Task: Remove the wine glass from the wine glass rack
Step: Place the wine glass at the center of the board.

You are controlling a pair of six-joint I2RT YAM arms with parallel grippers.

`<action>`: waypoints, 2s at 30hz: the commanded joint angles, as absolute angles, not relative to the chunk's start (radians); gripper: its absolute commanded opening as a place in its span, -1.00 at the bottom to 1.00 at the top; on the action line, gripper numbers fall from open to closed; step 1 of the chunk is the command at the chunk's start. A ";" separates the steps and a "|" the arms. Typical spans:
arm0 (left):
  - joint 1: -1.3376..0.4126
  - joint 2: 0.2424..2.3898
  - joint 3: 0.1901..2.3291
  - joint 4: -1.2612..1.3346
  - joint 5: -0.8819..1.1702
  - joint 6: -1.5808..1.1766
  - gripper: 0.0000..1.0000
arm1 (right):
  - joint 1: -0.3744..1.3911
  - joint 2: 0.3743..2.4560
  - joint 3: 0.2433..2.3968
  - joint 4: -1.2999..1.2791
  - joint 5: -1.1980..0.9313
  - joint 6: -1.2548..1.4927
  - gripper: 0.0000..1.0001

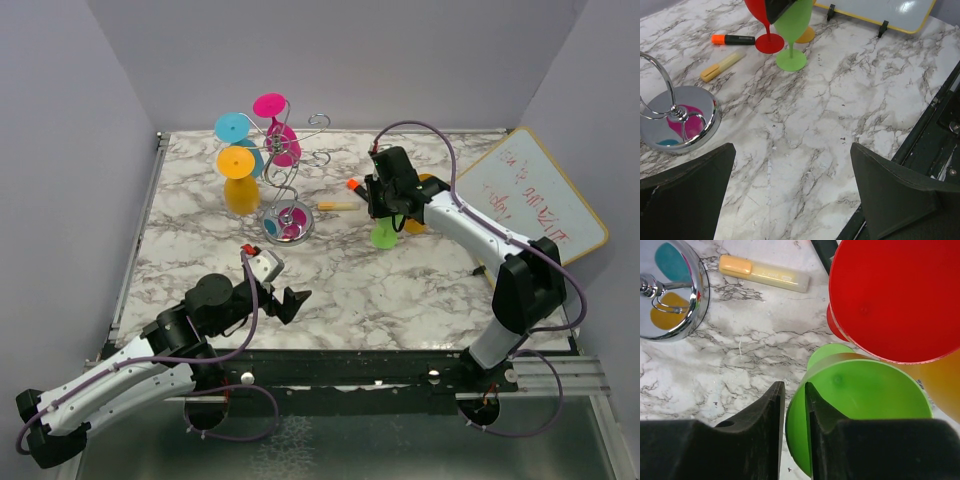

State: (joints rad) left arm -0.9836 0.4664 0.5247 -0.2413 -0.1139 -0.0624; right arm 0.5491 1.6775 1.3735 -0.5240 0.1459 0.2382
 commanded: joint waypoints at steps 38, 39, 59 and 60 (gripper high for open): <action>-0.970 0.473 0.515 -0.230 -0.127 -0.068 0.98 | 0.597 1.576 1.471 -0.641 0.081 0.225 -0.04; -0.970 0.479 0.517 -0.229 -0.129 -0.071 0.98 | 0.597 1.566 1.476 -0.644 0.093 0.227 0.00; -0.969 0.523 0.644 -0.314 -0.200 -0.374 0.97 | 0.597 1.143 1.012 0.014 -0.089 0.694 0.31; -0.969 0.521 0.671 -0.326 -0.211 -0.409 0.97 | 0.597 1.133 1.005 0.029 -0.116 0.688 0.32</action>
